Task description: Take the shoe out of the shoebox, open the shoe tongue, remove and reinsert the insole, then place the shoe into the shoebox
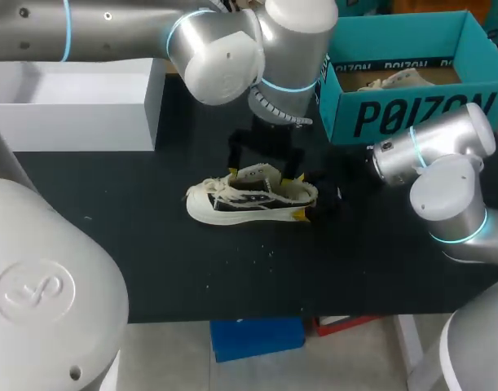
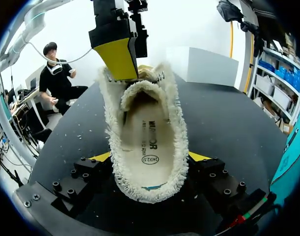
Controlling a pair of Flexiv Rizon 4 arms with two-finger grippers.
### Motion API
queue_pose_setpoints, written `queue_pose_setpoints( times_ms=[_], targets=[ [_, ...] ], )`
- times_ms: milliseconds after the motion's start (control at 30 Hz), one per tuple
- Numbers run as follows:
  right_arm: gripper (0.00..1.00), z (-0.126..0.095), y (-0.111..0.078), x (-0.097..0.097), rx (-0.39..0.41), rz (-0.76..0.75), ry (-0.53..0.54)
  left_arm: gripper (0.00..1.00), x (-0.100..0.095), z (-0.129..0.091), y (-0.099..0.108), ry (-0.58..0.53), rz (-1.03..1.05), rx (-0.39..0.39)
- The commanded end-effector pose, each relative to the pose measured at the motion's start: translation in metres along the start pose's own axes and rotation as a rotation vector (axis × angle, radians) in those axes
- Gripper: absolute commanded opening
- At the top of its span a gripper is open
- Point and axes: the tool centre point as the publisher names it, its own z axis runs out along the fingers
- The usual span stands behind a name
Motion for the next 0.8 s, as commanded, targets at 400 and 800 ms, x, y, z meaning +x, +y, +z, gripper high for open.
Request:
queue_pose_setpoints(
  times_ms=[400, 800],
  targets=[
    [0.00, 0.004, -0.001, -0.003, 0.002, 0.002, -0.002, 1.00, 0.006, 0.027, -0.006, -0.185, -0.042, -0.068],
    [0.00, 0.004, -0.001, -0.003, 0.002, 0.002, -0.002, 0.00, 0.003, 0.030, -0.004, -0.234, -0.040, -0.077]
  ],
)
